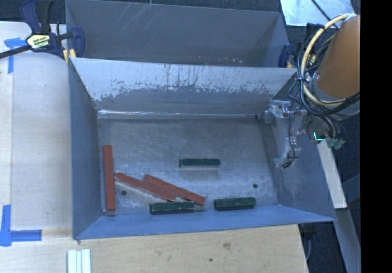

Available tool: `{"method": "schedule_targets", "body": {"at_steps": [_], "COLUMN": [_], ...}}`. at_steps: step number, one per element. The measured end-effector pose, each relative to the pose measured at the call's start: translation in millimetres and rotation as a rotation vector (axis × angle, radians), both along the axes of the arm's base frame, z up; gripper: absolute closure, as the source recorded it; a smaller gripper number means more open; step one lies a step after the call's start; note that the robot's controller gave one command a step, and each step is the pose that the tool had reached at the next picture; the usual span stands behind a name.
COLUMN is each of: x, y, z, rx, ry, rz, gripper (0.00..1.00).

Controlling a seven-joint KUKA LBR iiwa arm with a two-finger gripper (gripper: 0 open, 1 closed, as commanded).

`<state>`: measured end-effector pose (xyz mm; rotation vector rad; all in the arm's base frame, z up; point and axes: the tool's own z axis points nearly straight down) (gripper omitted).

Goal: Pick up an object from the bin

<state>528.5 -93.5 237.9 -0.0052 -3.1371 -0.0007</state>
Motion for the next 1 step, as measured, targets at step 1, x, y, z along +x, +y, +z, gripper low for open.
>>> {"method": "schedule_targets", "body": {"at_steps": [1], "x": [6.2], "y": [86.6], "z": [-171.2], "rx": [0.002], "ry": [-0.003], "rz": [0.223], "gripper": [0.0]}}
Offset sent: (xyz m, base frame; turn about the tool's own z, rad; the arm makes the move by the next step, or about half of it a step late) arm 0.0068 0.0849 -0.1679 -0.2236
